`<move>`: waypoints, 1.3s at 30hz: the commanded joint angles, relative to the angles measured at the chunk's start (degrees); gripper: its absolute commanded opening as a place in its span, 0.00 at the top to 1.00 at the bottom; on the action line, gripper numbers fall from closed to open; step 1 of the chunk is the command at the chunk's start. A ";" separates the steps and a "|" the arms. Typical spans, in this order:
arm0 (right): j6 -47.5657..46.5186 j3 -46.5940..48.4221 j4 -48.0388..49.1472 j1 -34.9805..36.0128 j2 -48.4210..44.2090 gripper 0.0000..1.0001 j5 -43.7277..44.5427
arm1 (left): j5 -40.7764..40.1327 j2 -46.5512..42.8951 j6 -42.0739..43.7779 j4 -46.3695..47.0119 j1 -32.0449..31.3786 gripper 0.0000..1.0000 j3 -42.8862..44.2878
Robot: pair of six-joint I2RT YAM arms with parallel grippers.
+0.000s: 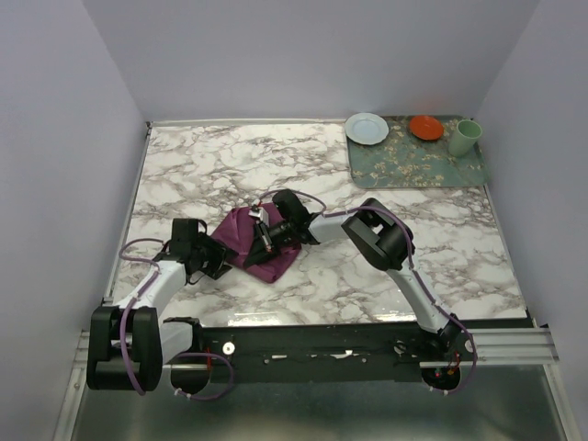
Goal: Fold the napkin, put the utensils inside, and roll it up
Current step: Roll the napkin with the utensil
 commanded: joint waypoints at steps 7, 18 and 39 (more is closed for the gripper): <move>-3.74 -0.47 -3.26 0.00 2.79 0.99 -1.35 | -8.96 4.44 2.79 7.35 -2.28 0.62 -2.52; -20.34 4.19 -22.94 0.09 0.69 0.97 3.48 | -10.72 1.63 6.68 -0.54 -3.33 1.00 1.87; -39.26 12.64 -50.21 11.94 -17.43 0.40 48.21 | -13.10 9.97 1.83 -11.89 -10.63 1.00 11.89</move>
